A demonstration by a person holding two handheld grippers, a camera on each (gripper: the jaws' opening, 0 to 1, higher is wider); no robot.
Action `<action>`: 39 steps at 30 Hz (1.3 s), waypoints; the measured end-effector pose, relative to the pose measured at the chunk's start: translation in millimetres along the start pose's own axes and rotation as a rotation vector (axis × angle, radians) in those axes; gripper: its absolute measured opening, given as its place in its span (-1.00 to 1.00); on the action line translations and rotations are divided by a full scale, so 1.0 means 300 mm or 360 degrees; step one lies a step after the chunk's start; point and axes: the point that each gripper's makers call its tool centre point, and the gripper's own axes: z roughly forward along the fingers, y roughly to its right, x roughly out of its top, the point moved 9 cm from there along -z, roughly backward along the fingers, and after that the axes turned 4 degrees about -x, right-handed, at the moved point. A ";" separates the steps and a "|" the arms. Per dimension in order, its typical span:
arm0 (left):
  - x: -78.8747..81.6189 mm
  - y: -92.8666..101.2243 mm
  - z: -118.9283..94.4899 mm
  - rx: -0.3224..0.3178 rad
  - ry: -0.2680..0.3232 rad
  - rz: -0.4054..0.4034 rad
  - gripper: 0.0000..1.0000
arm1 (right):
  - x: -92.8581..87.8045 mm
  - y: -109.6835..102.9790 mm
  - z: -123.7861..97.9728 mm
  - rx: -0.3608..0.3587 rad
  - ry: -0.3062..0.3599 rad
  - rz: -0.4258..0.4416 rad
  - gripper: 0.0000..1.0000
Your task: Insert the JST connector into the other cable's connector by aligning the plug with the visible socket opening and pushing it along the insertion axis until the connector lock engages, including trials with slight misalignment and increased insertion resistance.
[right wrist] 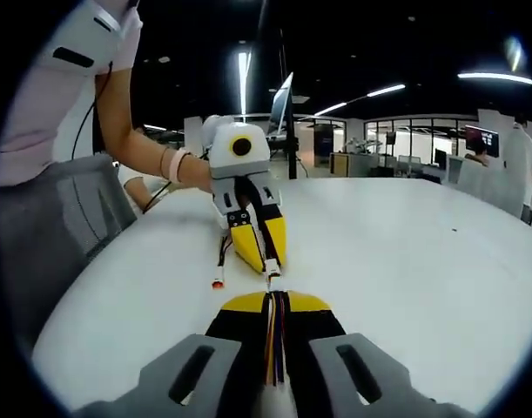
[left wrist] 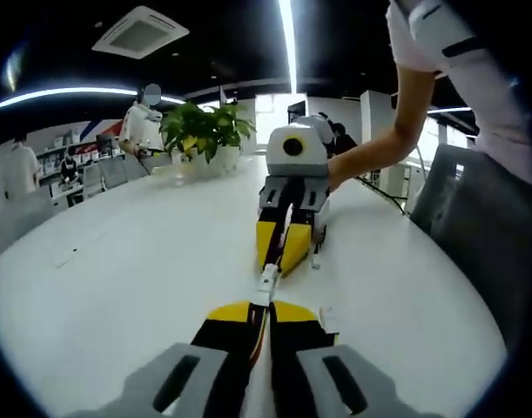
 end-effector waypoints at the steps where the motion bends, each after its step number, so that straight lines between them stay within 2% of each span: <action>1: -0.001 -0.002 0.000 -0.0002 0.0001 -0.0001 -0.98 | 0.001 0.000 0.001 0.0001 0.0002 0.0000 -0.93; 10: -0.004 -0.001 0.001 -0.0030 -0.0028 0.0006 -0.98 | 0.004 0.002 0.005 0.0031 -0.0012 -0.0058 -0.93; 14: 0.005 0.000 0.001 -0.0032 -0.0010 0.0004 -0.98 | 0.007 0.000 0.007 0.0052 -0.0006 -0.0077 -0.93; 24: 0.005 -0.005 0.001 -0.0043 0.0015 0.0011 -0.99 | 0.018 -0.001 0.009 0.0059 0.0006 -0.0060 -0.93; 31: 0.011 0.014 0.015 -0.0084 0.0003 0.0019 -1.00 | 0.016 -0.006 0.015 0.0080 0.0001 -0.0054 -0.94; 32: 0.008 0.018 0.020 -0.0072 -0.0031 0.0038 -1.00 | 0.014 -0.005 0.019 0.0076 -0.0022 -0.0067 -0.93; 39: 0.020 0.025 0.020 -0.0069 -0.0011 0.0053 -1.00 | 0.010 -0.003 0.014 0.0070 0.0000 -0.0046 -0.94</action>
